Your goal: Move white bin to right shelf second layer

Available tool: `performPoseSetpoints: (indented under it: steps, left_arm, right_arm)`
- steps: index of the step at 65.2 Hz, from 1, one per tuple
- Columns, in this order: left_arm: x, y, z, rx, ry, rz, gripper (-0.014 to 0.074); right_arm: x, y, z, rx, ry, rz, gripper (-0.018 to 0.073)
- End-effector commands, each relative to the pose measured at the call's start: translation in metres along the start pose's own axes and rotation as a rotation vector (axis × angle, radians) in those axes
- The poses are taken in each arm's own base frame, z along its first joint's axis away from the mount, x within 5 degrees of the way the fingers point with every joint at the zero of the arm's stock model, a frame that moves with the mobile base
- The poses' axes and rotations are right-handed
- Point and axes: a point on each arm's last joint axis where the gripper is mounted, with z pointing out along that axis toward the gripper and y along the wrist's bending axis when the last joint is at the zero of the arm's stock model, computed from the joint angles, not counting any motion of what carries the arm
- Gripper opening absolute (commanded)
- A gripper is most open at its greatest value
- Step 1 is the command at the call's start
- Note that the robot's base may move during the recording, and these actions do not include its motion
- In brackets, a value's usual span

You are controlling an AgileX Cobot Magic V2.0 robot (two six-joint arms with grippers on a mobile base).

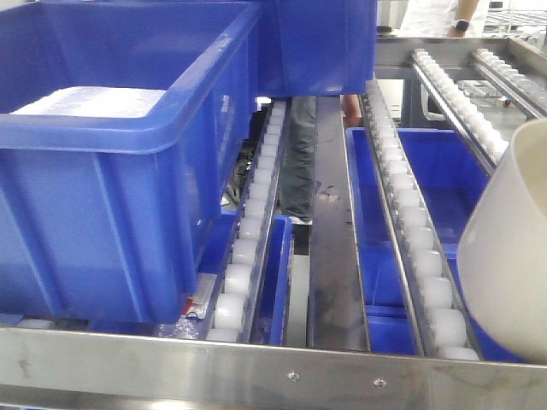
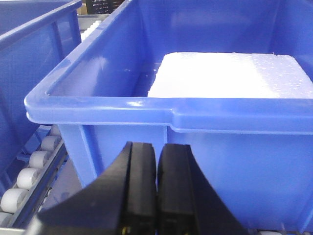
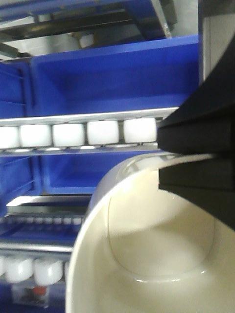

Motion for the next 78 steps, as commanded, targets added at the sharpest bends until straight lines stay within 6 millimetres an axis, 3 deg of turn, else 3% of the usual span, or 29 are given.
performPoseSetpoints:
  steps: [1,34,40,54,64,78]
  left_arm:
    - [0.004,0.0,0.001,0.0,-0.066,-0.003,0.0085]
    - [0.004,0.0,0.001,0.0,-0.066,-0.003,0.0085]
    - [0.004,0.0,0.001,0.0,-0.066,-0.003,0.0085]
    - [0.004,0.0,0.001,0.0,-0.066,-0.003,0.0085]
    - [0.004,0.0,0.001,0.0,-0.066,-0.003,0.0085]
    - [0.004,0.0,0.001,0.0,-0.066,-0.003,0.0085]
  right_arm:
    - [-0.017,0.002,-0.003,-0.001,-0.115,-0.016,0.0046]
    - [-0.018,0.001,-0.002,0.008,-0.124,-0.044,0.0053]
    - [-0.018,0.001,-0.002,0.008,-0.124,-0.044,0.011]
    - [-0.018,0.001,-0.002,0.008,-0.125,-0.044,0.0387]
    - [-0.019,0.001,-0.003,0.006,-0.131,-0.043,0.0391]
    - [-0.022,0.004,-0.027,-0.019,-0.239,-0.041,0.0391]
